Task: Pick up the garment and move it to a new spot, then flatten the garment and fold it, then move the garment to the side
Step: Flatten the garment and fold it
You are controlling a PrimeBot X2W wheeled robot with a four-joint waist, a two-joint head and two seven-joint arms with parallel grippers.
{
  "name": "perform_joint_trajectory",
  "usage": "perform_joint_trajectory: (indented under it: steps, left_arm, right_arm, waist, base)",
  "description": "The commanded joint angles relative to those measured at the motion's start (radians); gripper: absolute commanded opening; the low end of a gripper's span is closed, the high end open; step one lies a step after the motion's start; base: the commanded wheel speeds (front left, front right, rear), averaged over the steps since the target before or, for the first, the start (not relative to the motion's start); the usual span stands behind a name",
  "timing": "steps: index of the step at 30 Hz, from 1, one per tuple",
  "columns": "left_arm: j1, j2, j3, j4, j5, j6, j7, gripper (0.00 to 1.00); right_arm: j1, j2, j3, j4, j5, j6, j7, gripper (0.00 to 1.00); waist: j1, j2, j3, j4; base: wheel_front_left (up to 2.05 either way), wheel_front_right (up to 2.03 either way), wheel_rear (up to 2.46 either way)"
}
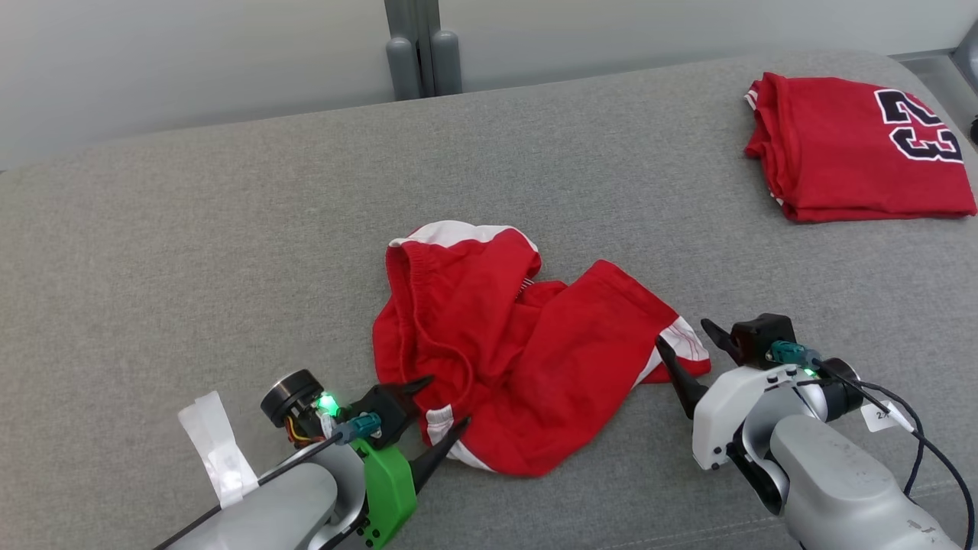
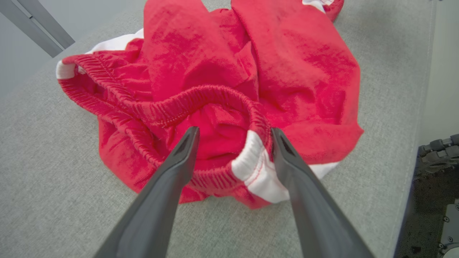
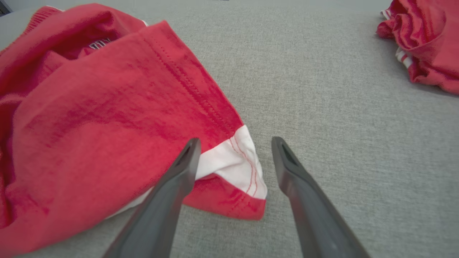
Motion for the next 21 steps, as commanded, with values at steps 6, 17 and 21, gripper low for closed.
perform_joint_trajectory:
  steps: [6, 17, 21]
  left_arm:
    - [0.027, 0.01, -0.007, -0.005, -0.016, -0.001, -0.004, 1.0]
    - [0.086, 0.0, -0.005, -0.014, -0.118, -0.001, 0.0, 0.0]
    - [0.1, -0.002, 0.041, -0.049, -0.17, -0.001, -0.005, 0.0]
  right_arm:
    - [-0.03, -0.008, 0.037, 0.051, 0.057, -0.002, -0.003, 1.0]
    - [-0.027, -0.029, 0.065, 0.054, 0.117, -0.002, -0.003, 0.0]
    - [0.024, -0.059, 0.035, -0.029, 0.1, -0.002, -0.003, 0.0]
  waist:
    - [0.0, -0.0001, 0.013, 0.03]
    - [0.0, -0.0001, 0.017, 0.054]
    - [0.0, -0.0001, -0.015, 0.064]
  base:
    - [0.0, 0.0, 0.0]
    - [0.0, 0.0, 0.0]
    - [0.0, 0.0, 0.0]
